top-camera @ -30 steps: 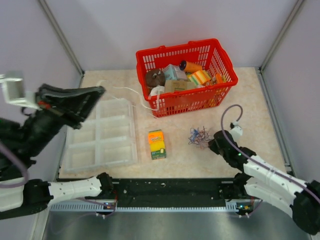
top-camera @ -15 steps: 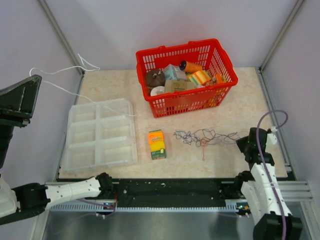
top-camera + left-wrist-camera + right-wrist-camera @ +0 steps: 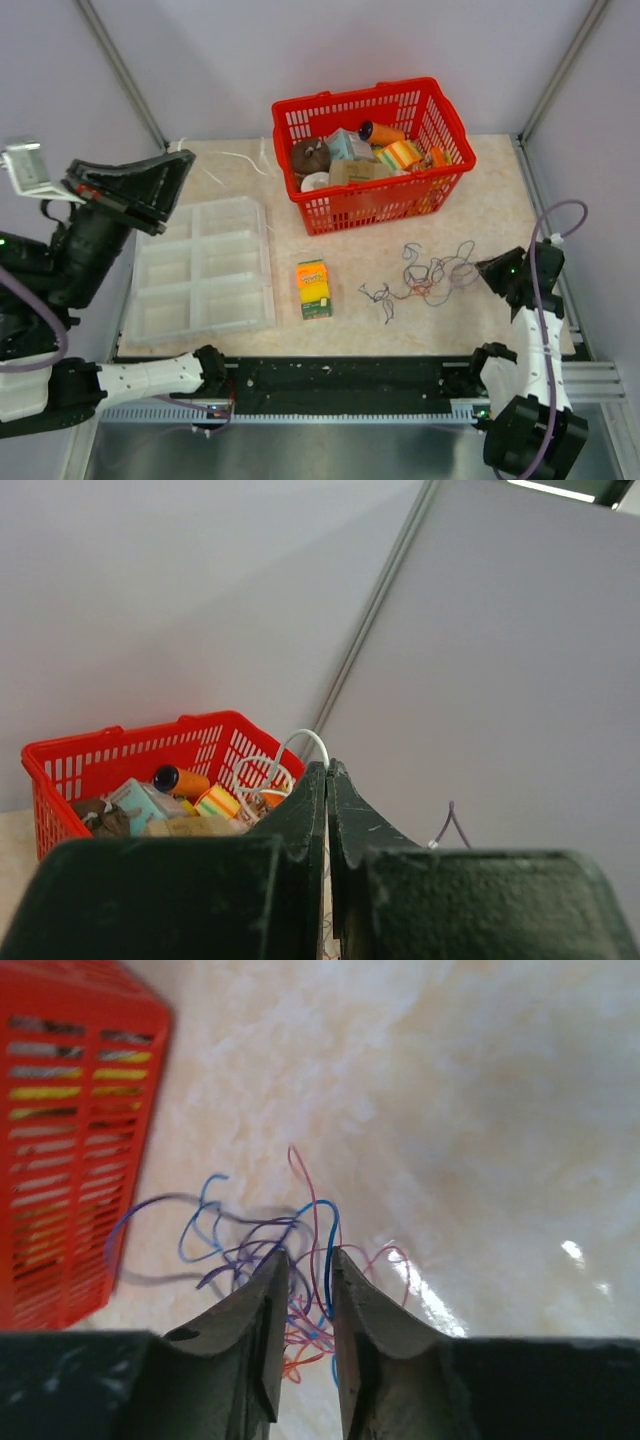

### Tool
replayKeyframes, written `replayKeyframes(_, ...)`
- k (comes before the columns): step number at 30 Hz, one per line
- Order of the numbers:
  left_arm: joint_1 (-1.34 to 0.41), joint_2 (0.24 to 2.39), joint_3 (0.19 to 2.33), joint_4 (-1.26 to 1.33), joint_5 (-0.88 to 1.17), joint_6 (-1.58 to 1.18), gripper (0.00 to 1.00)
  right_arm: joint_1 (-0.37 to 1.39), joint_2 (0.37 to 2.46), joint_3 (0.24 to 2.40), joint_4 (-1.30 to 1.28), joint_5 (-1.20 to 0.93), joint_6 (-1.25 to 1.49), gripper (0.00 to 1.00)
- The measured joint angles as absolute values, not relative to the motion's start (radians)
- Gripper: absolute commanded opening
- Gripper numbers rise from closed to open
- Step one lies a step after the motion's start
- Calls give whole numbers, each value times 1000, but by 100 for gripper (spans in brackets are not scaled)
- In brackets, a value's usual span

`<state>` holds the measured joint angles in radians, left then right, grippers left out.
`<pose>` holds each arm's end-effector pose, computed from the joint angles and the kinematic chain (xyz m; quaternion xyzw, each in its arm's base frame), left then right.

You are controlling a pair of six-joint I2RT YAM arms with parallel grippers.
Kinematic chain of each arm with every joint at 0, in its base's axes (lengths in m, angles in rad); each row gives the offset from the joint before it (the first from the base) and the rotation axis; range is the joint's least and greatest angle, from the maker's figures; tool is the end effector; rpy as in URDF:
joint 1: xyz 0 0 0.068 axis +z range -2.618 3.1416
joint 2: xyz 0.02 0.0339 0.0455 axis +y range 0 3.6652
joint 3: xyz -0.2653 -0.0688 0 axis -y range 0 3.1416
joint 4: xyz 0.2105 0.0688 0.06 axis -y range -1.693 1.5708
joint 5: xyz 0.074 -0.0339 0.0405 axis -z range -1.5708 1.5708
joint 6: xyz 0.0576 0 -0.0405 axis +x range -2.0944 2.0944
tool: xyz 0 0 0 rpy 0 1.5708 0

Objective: Untangle the cables

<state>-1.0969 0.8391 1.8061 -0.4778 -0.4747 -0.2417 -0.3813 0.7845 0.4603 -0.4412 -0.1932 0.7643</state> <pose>0.0341 -0.0088 0.5771 0.0241 0.5389 -0.4221 0.7286 0.1387 -0.0437 0.2003 0.4645 0.7900 0.1614 0.3661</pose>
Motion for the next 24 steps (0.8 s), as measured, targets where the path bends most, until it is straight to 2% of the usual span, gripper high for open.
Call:
replayKeyframes(1, -1097, 852, 1800, -478, -469, -243, 0, -363, 776, 467, -434, -223, 750, 33)
replayKeyframes(5, -1097, 873, 1751, -478, -449, -261, 0, -261, 735, 472, -403, -369, 741, 59)
replayKeyframes(8, -1097, 879, 1736, -479, -434, -274, 0, -44, 675, 471, -392, -407, 761, 67)
replayKeyframes(9, -1097, 880, 1735, -477, -432, -280, 0, 23, 653, 471, -394, -404, 765, 80)
replayKeyframes(11, -1097, 879, 1734, -476, -424, -290, 0, 212, 596, 466, -405, -351, 790, 82)
replayKeyframes(12, -1097, 879, 1733, -472, -422, -293, 0, 263, 582, 463, -413, -330, 796, 89)
replayKeyframes(16, -1097, 879, 1733, -471, -411, -302, 0, 555, 611, 439, -371, -187, 871, 88)
replayKeyframes(20, -1097, 875, 1733, -471, -409, -312, 0, 738, 837, 419, -209, -112, 988, 67)
replayKeyframes(24, -1097, 860, 1729, -471, -410, -317, 0, 765, 992, 372, -59, -64, 1133, 56)
